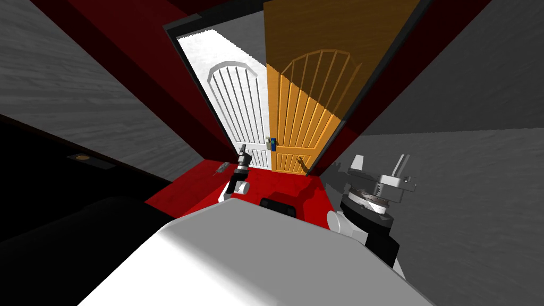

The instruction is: Pull the door open

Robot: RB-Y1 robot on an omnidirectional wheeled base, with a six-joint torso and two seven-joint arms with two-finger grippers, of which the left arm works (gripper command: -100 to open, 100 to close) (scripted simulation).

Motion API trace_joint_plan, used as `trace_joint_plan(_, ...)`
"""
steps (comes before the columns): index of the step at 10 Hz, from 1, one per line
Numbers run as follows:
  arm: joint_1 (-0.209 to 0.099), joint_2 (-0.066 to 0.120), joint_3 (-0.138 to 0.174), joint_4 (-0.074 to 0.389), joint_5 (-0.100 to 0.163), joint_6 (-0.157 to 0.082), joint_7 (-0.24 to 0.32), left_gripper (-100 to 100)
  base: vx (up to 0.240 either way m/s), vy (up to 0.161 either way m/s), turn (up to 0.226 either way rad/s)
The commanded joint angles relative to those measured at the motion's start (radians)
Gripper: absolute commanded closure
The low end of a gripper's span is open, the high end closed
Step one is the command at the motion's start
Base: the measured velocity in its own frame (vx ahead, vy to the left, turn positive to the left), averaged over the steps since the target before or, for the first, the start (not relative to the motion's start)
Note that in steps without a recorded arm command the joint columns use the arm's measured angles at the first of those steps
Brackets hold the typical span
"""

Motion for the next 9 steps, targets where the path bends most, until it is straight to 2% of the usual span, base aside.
trace_joint_plan(1, -0.014, 0.008, 0.004, 0.045, -0.001, 0.002, 0.002, -100, 0.095, 0.013, -0.028)
trace_joint_plan(9, -0.093, 0.029, 0.024, 0.242, -0.006, 0.034, 0.005, -100, 0.099, 0.019, -0.026)
